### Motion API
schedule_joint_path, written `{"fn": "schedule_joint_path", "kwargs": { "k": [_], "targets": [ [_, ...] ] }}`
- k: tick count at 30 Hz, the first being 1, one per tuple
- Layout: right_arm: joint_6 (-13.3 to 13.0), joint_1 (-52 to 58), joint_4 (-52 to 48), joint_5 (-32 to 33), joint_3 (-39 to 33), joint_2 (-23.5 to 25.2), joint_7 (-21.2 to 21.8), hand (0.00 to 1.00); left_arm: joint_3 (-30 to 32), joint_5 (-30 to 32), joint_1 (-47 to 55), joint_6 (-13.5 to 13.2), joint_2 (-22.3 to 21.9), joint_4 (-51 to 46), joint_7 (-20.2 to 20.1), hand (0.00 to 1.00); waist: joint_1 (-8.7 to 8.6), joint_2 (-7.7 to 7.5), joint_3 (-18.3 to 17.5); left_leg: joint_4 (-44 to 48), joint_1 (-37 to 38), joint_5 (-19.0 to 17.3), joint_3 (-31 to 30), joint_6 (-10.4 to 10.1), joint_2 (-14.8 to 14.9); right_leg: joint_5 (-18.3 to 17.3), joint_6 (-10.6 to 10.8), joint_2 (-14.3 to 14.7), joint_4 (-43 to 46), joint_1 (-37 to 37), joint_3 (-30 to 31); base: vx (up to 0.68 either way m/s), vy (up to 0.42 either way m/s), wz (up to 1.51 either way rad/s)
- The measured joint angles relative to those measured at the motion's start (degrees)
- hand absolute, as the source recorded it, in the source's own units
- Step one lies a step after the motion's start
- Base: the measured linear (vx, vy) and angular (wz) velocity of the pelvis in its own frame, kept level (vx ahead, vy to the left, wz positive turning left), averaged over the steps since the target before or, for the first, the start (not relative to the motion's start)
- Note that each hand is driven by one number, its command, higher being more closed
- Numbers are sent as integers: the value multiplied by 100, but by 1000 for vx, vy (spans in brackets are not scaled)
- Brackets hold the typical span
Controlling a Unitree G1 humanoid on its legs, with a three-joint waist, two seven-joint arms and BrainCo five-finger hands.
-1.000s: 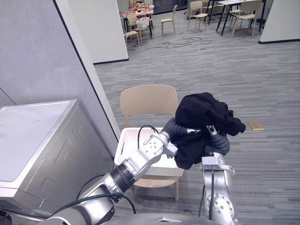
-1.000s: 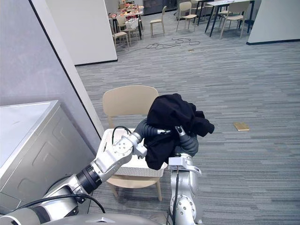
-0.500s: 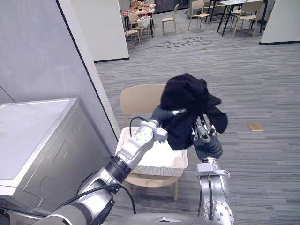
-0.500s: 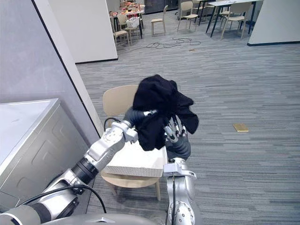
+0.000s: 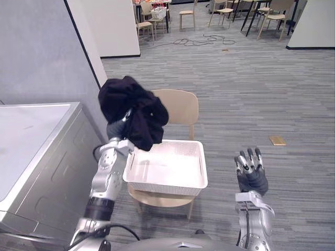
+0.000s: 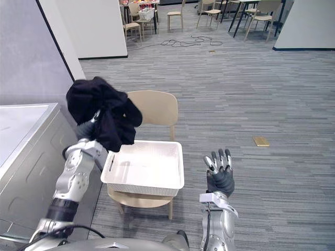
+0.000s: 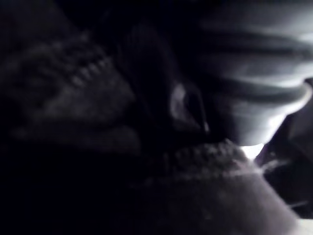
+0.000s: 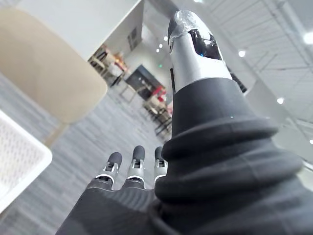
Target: Pick up the laundry basket with both hands and put the clothes into the washing machine.
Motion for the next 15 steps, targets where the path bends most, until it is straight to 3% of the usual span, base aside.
{"fn": "schedule_joint_path", "kwargs": {
  "k": [9, 12, 15],
  "targets": [
    [308, 244, 1728, -218, -759, 376, -54, 0, 352, -39, 2092, 34, -565, 45, -380, 100, 236, -81, 121, 33, 85, -62, -211, 8, 29, -118, 0, -44, -30, 325, -303, -1, -11, 15],
    [360, 210, 2506, -217, -979, 390, -128, 0, 549, 65, 2381, 147, -591, 749, -516, 100, 392, -96, 128, 42, 90, -118, -243, 44, 34, -234, -11, -67, 94, 322, -354, -16, -13, 13],
    [449, 34, 3674, -409, -1365, 361, -132, 0, 962, 382, 2396, 230, -593, 2088, -615, 100, 408, -89, 112, 53, 98, -116, -403, 43, 27, -318, -23, -116, 134, 436, -542, -3, -15, 26]
  ]
}}
